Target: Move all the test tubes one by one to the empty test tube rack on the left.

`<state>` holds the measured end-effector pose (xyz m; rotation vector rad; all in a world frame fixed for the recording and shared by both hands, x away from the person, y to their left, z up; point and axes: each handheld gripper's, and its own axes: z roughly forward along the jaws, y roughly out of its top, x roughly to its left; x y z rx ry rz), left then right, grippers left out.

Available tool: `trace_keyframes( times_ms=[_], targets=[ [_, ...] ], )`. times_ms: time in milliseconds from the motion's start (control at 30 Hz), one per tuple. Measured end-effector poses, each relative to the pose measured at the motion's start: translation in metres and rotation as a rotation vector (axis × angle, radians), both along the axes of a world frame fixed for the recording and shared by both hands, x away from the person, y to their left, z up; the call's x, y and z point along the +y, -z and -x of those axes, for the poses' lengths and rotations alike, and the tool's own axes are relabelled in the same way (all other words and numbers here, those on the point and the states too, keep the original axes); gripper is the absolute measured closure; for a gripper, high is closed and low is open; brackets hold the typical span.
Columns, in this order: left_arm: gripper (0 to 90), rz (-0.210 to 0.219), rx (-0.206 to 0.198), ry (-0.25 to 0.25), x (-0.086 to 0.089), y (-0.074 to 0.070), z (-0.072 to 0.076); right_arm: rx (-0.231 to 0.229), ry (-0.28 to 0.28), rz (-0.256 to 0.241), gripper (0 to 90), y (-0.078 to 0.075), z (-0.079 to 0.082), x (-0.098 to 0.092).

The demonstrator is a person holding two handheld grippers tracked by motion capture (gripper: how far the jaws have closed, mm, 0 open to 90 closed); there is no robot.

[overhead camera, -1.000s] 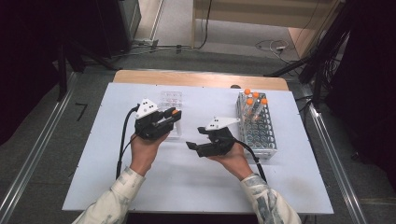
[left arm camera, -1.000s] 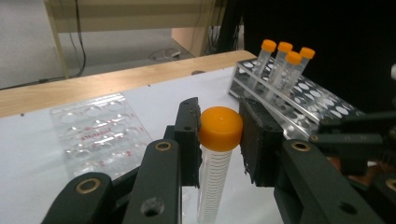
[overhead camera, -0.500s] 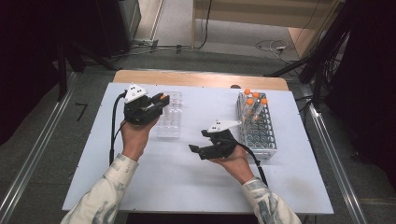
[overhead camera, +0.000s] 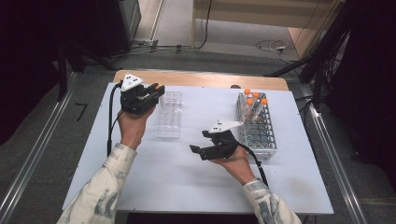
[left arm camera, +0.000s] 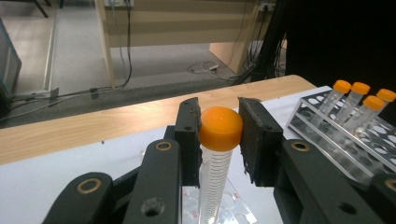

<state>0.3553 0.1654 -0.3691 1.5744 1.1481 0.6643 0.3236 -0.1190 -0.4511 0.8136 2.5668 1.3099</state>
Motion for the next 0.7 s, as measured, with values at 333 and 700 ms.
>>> trace_keyframes(
  times_ms=[333,700],
  targets=[
    [70.6,-0.010,0.005,-0.035,0.003,0.000,-0.024,0.007,0.003,-0.010,23.2,0.001,-0.002,-0.003],
    [70.6,-0.043,0.002,-0.076,0.008,0.001,-0.049,0.020,0.003,-0.019,23.4,0.001,-0.001,-0.004]
  ],
)
